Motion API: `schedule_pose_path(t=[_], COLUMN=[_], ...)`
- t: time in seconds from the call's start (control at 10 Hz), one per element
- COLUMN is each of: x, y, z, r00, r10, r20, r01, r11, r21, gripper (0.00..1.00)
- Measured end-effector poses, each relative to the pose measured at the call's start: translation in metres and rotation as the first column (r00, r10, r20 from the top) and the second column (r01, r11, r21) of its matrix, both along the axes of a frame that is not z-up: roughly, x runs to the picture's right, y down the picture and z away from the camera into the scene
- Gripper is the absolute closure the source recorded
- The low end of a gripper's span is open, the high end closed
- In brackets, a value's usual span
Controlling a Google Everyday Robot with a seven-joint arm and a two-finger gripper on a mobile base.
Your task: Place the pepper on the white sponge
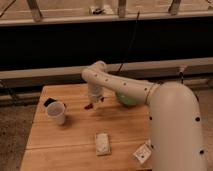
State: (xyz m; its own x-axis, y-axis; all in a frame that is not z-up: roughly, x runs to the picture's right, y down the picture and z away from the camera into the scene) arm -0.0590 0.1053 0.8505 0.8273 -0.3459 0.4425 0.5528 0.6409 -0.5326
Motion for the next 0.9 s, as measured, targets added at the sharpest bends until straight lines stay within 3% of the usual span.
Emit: schedule_pose_path(t=[0.9], x=[0.035], y=[0.046], z=[-0.049], r00=[1.0], r10=[0.006], r20=[0.027], r01=[-0.006], r11=[0.9999], r21=[-0.016], gripper=[1.0])
